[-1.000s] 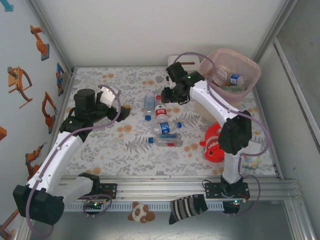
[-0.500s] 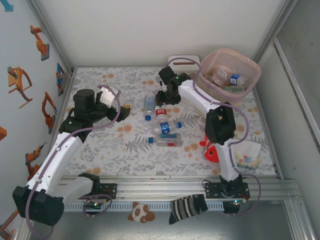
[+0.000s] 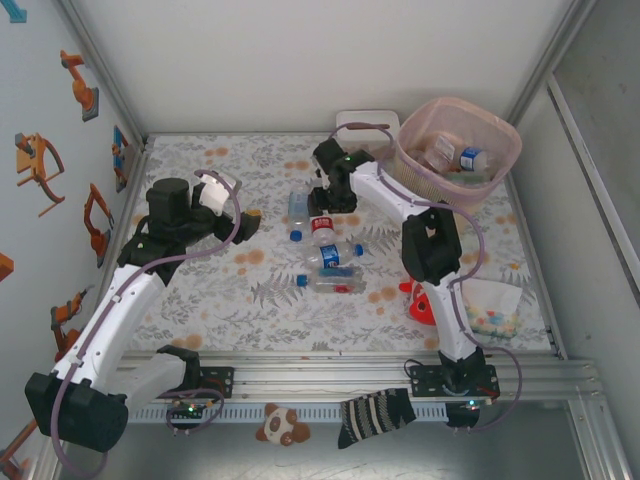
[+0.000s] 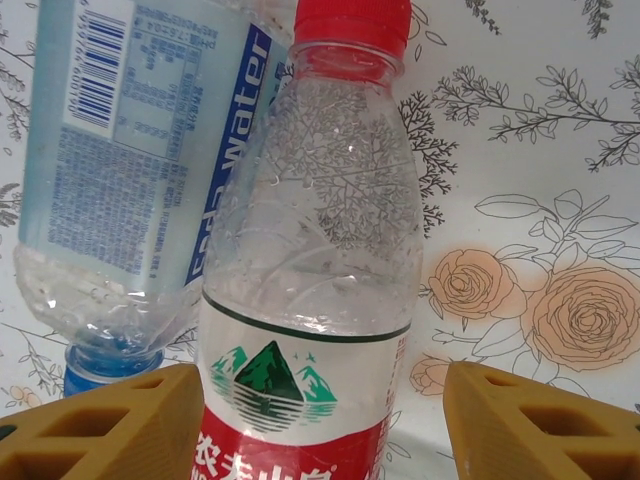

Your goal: Put the plastic bottles in the bin

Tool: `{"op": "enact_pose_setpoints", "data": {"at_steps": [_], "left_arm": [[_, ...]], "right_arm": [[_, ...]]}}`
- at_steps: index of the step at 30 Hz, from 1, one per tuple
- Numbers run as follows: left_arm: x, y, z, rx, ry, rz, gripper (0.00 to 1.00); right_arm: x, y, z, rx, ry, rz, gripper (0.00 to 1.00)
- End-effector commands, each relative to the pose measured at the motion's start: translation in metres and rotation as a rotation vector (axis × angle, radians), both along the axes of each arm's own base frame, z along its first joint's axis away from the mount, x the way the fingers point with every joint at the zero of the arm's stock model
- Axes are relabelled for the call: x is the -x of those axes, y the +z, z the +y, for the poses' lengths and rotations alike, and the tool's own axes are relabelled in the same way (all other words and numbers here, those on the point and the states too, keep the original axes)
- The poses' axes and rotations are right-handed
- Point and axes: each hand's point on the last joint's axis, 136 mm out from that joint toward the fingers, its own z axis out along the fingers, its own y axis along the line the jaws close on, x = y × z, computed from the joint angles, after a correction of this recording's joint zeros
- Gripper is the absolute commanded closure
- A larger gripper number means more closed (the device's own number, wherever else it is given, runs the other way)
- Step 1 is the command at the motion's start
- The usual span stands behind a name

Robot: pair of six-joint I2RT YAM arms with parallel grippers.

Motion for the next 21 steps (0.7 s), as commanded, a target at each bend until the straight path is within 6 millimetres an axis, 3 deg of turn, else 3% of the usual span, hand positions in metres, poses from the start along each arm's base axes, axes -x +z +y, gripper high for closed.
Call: {"op": "enact_pose_setpoints", "data": {"at_steps": [1, 9, 21], "left_arm": [[0.003, 0.006, -0.002, 0.021, -0.013, -0.016, 0.09], [0.003, 0.005, -0.003, 0.022, -0.021, -0.014, 0.09], [0.003, 0.005, -0.002, 0.021, -0.018, -0.012, 0.09]], "right_arm": [[-0.003, -0.009, 0.001, 0.02, 0.013, 0.007, 0.35], [-0.004, -0.029, -0.005, 0.054, 0.012, 0.03, 0.32], [-0.005, -0.037, -0.01, 0.082, 0.02, 0.034, 0.27]]}}
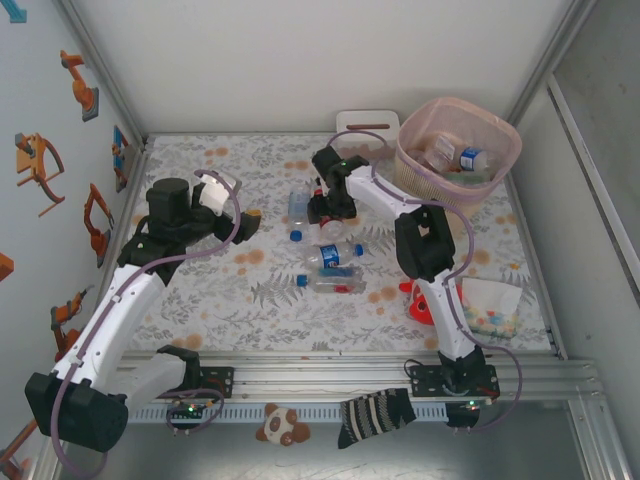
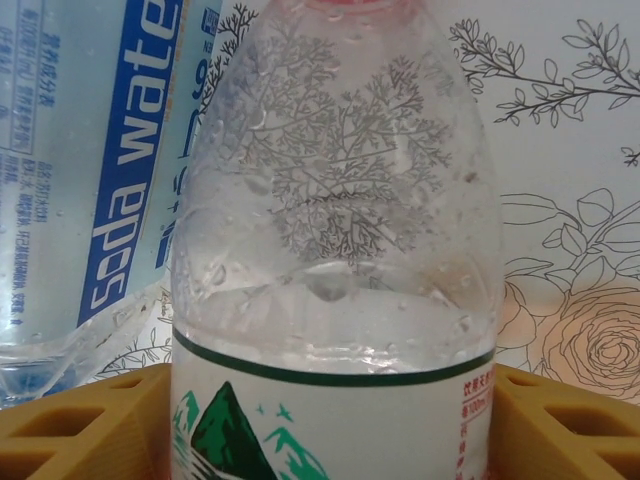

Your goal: Put the plastic bottles in the bin

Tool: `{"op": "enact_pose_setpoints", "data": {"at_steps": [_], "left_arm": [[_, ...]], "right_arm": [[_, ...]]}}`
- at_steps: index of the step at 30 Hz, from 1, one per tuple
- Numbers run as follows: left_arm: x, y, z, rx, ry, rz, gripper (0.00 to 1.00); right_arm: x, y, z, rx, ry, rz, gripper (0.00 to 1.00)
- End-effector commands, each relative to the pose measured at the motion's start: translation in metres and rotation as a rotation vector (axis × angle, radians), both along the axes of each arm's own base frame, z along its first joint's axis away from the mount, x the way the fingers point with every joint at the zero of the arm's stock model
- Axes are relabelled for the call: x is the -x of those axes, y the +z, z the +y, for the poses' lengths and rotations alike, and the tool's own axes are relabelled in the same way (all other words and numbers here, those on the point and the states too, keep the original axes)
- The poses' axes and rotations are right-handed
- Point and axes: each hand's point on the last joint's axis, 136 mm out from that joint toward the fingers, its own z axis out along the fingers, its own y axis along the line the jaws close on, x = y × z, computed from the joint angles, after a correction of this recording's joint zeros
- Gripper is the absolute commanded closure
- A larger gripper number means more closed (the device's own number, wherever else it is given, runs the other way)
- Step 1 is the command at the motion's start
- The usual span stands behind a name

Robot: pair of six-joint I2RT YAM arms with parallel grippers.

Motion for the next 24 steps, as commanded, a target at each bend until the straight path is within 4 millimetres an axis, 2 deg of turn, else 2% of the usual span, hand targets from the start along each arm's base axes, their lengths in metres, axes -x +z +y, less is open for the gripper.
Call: {"op": "enact_pose_setpoints", "data": {"at_steps": [1, 14, 24], "left_arm": [[0.003, 0.005, -0.002, 0.021, -0.017, -0.013, 0.08], [0.002, 0.004, -0.003, 0.02, -0.017, -0.009, 0.09], [0.002, 0.004, -0.003, 0.02, -0.017, -0.009, 0.09]], "right_arm": [[-0.005, -0.007, -0.006, 0.029, 0.005, 0.0, 0.27], [-0.007, 0.003, -0.007, 0.02, 0.003, -0.014, 0.34], [-0.01, 0.028, -0.009, 0.009, -0.002, -0.059, 0.38]]}}
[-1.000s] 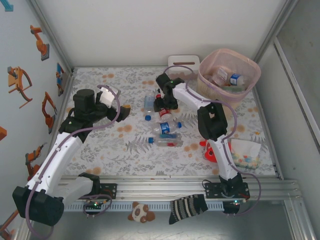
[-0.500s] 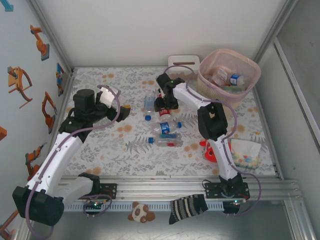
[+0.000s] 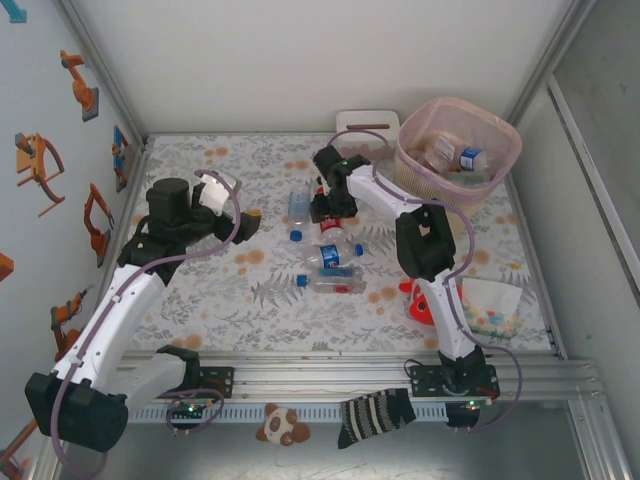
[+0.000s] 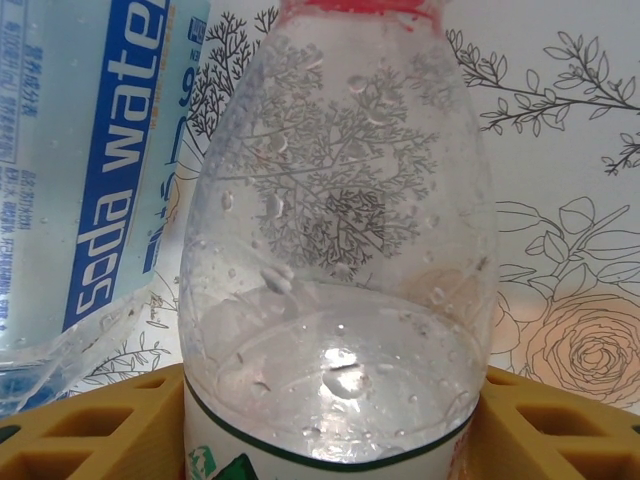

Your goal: Put the plastic bottles in the bin

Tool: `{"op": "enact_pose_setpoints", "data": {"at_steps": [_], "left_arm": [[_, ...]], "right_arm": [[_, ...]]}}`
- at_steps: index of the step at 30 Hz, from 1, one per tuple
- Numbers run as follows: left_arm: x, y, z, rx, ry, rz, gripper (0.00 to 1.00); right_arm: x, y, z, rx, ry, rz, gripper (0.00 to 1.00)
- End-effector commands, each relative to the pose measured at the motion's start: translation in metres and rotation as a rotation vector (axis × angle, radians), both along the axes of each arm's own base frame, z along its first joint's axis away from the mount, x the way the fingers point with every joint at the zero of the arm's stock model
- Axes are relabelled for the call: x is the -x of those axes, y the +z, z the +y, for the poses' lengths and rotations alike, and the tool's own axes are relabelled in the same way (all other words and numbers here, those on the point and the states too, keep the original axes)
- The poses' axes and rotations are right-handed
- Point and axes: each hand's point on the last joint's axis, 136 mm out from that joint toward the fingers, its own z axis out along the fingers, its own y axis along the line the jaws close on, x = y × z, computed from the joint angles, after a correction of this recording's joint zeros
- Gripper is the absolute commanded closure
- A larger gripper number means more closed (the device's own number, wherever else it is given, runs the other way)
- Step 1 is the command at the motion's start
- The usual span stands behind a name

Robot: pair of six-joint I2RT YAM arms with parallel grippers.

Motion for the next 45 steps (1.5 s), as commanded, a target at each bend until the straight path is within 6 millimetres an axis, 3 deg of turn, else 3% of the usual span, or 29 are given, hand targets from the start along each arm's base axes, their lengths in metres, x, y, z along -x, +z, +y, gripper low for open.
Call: {"op": "enact_pose_setpoints", "data": {"at_steps": [1, 7, 13, 18, 24, 29, 35, 41, 45], "left_arm": [[0.002, 0.004, -0.003, 0.02, -0.017, -0.009, 0.08], [0.002, 0.004, -0.003, 0.021, -0.018, -0.01, 0.08], [0.001, 0.004, -0.003, 0.022, -0.017, -0.009, 0.09], [0.001, 0.004, -0.002, 0.022, -0.016, -0.011, 0.08], [0.001, 0.006, -0.003, 0.026, -0.018, -0.014, 0.08], [0.001, 0.005, -0.003, 0.024, -0.017, -0.014, 0.08], [0.001, 0.005, -0.003, 0.025, -0.018, -0.012, 0.08], [0.001, 0.005, -0.004, 0.028, -0.021, -0.01, 0.08], [0.0, 0.005, -0.004, 0.028, -0.021, -0.011, 0.08]], "right_arm": [[-0.007, 0.032, -0.006, 0.0, -0.008, -0.06, 0.38], [-0.009, 0.067, -0.008, -0.014, -0.008, -0.117, 0.39], [-0.009, 0.117, -0.014, -0.036, -0.009, -0.203, 0.4], [-0.007, 0.168, -0.019, -0.075, -0.016, -0.295, 0.39], [-0.006, 0.234, -0.043, -0.102, -0.059, -0.419, 0.4], [0.001, 0.292, -0.076, -0.143, -0.116, -0.533, 0.4], [0.015, 0.343, -0.124, -0.168, -0.208, -0.64, 0.4], [0.025, 0.367, -0.179, -0.121, -0.332, -0.715, 0.4], [0.026, 0.371, -0.213, -0.086, -0.43, -0.736, 0.41]]}}
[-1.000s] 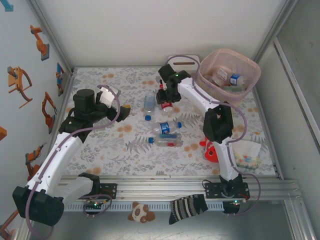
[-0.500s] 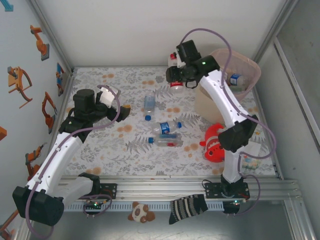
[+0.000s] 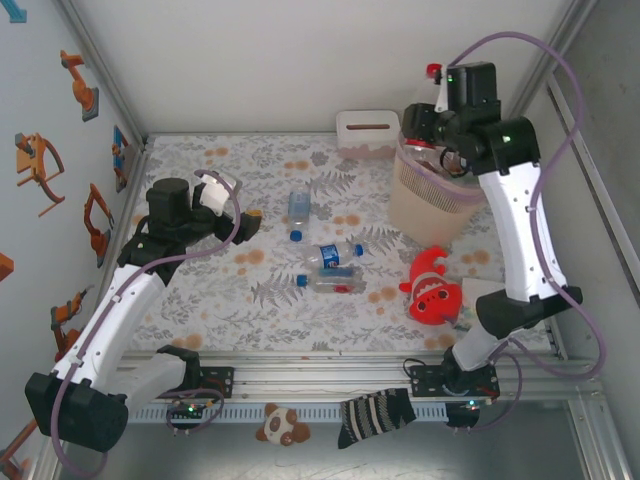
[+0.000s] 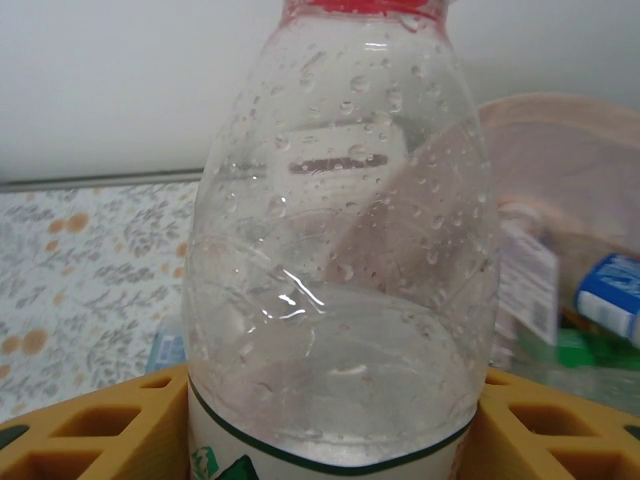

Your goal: Put the plastic bottles in the bin

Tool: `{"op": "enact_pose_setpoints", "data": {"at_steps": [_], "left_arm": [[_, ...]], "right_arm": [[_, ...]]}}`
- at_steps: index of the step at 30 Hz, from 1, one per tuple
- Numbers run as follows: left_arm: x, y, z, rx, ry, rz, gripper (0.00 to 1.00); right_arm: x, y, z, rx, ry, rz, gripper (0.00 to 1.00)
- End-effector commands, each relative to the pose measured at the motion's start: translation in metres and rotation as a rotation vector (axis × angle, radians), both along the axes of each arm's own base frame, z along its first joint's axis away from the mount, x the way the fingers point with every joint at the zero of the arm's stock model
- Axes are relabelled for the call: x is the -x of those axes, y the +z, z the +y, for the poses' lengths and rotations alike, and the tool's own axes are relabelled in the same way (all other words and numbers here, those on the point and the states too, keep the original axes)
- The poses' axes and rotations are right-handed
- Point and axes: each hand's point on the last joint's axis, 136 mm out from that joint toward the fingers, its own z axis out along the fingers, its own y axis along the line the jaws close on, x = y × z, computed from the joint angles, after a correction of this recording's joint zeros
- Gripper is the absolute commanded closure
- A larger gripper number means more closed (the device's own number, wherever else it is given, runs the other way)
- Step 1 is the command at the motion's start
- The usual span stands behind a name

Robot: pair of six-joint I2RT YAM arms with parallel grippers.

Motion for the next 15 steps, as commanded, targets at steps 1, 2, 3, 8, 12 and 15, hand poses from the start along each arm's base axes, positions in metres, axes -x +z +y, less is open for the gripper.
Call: {"op": "enact_pose_setpoints", "data": {"at_steps": [1, 2, 3, 8, 12, 15], "left_arm": [[-0.001, 0.004, -0.002, 0.02, -0.009, -0.013, 0.08], [-0.001, 0.005, -0.002, 0.02, -0.009, -0.014, 0.08], [-0.001, 0.004, -0.002, 0.02, -0.009, -0.013, 0.08], [-0.001, 0.005, -0.001, 0.018, -0.006, -0.014, 0.08], [0.0, 0.005, -0.001, 0.017, -0.006, -0.016, 0.08], [0.0, 0.006, 0.0, 0.014, -0.002, -0.019, 0.08]], "right_arm": [[-0.001, -0.006, -0.031, 0.022, -0.117, 0.014, 0.41], [-0.002, -0.009, -0.04, 0.023, -0.151, 0.021, 0.42], [-0.003, -0.011, -0.046, 0.025, -0.18, 0.025, 0.42], [-0.009, -0.033, -0.075, 0.098, -0.32, 0.066, 0.42], [-0.015, -0.056, -0.098, 0.146, -0.416, 0.117, 0.42], [-0.016, -0.072, -0.113, 0.179, -0.473, 0.153, 0.42]]}}
